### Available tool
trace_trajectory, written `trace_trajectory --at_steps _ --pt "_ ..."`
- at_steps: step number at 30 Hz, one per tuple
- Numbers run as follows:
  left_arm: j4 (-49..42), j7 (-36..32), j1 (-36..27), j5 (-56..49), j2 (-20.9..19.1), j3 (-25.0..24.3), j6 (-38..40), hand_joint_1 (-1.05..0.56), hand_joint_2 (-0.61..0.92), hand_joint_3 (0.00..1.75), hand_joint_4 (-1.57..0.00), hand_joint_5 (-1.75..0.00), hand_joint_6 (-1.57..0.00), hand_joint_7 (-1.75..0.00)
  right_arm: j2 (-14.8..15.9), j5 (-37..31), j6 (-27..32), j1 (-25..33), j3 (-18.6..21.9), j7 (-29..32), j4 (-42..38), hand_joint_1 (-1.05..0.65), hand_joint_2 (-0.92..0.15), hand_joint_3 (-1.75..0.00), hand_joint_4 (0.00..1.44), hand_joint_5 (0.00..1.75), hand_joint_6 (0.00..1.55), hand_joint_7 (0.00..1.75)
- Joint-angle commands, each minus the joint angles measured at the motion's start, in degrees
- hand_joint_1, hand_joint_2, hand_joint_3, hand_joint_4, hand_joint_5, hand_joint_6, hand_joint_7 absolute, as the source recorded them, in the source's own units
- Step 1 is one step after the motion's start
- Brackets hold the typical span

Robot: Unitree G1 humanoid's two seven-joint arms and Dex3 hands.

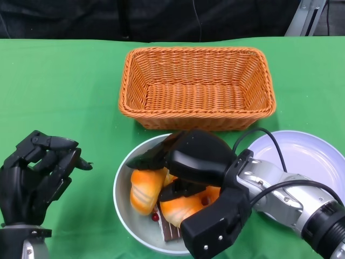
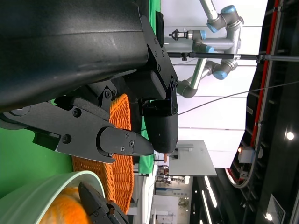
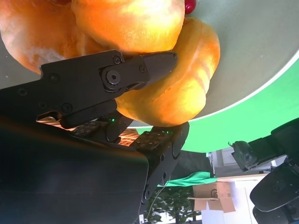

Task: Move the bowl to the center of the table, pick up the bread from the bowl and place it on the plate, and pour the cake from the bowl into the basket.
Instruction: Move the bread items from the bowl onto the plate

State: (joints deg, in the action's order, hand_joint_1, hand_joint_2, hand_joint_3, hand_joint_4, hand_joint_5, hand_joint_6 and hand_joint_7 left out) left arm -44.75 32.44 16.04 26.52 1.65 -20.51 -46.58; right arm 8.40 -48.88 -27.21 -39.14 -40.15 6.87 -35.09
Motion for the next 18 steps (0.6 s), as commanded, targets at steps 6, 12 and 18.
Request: trace_trajectory --at_steps 6,12,18 --pt "0.5 -0.6 -0.2 -0.4 -0.9 -0.1 -0.3 -0.18 0.92 0.25 -0.86 -1.32 -0.89 -1.06 1.8 -0.7 -0.2 0.3 -2.6 -4.4 -3.6 -0.55 -0.84 0.00 0.85 0.10 0.74 0.01" --pt "0.4 -0.4 -0.3 -0.3 -0.8 -0.1 -0.6 -0.17 0.92 0.27 -0.86 -1.30 -0.88 -1.06 1.9 -1.5 -3.7 -0.3 -3.3 1.3 -6.5 -0.37 -0.89 -0.01 0.92 0.18 0.82 0.04" --pt "0.2 -0.5 -0.3 -0.4 -0.9 -0.1 -0.5 -0.16 0.92 0.28 -0.87 -1.30 -0.88 -1.08 1.0 -2.4 -7.1 -0.9 -3.7 10.1 -10.7 -0.33 -0.92 -0.04 0.92 0.59 1.02 0.03"
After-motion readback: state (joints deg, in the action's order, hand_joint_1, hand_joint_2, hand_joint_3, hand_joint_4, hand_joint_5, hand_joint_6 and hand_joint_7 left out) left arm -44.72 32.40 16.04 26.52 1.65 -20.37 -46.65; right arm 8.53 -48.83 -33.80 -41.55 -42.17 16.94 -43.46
